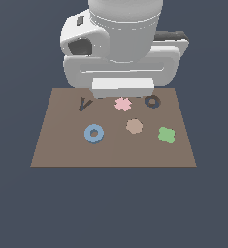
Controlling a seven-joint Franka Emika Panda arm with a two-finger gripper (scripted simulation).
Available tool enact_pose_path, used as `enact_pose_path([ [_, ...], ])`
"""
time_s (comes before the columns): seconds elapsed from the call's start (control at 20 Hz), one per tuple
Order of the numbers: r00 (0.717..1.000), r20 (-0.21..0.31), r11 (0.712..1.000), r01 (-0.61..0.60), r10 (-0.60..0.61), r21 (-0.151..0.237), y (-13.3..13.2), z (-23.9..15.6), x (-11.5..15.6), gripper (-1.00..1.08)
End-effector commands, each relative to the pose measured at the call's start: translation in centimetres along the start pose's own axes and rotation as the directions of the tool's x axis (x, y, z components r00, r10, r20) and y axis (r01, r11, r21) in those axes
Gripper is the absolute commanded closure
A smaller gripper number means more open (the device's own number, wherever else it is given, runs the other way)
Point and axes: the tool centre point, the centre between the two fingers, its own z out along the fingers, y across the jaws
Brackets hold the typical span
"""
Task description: Insert a designated object into the corresponding slot on a board.
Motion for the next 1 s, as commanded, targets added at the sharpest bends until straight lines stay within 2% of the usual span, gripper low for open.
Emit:
enact_pose_path([
  [0.0,1.0,0.0,1.0,0.0,0.0,0.0,0.0,0.0,0.0,-0.92],
  [0.45,1.0,0.004,1.0,0.026,-0.026,0.001,1.4,2.2,0.5,-0.92],
  [0.95,0.995,0.017,0.995,0.102,-0.102,0.006,5.3,8.5,2.4,-0.92],
])
